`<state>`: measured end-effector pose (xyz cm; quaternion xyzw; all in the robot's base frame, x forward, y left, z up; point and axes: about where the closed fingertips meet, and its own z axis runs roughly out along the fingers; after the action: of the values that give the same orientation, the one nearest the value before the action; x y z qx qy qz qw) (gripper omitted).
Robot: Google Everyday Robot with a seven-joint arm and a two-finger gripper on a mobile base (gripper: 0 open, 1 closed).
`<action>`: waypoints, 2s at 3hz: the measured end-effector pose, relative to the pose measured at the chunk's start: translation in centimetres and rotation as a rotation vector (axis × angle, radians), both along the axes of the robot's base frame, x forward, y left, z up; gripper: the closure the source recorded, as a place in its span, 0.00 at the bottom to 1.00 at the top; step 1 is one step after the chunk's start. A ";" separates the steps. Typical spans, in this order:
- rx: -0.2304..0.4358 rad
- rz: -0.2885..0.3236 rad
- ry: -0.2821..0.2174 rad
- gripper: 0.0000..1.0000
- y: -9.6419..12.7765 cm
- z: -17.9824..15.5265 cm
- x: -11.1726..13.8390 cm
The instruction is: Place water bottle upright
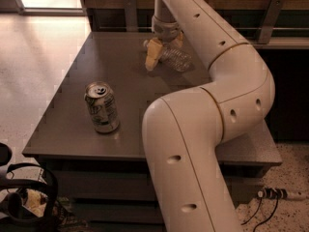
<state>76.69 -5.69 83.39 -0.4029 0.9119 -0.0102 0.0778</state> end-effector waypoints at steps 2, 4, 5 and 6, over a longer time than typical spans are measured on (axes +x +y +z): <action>0.028 0.010 -0.043 0.71 1.0 -0.9 1.7; 0.032 0.011 -0.052 1.00 1.2 -1.0 2.0; 0.032 0.011 -0.052 1.00 1.2 -1.0 2.0; 0.000 0.023 -0.090 1.00 0.6 0.7 2.2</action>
Offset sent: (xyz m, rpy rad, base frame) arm 0.0070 0.0050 -0.0054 0.0164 -0.0138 0.0088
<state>78.86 -5.05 84.08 -0.4127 0.9027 -0.0275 0.1186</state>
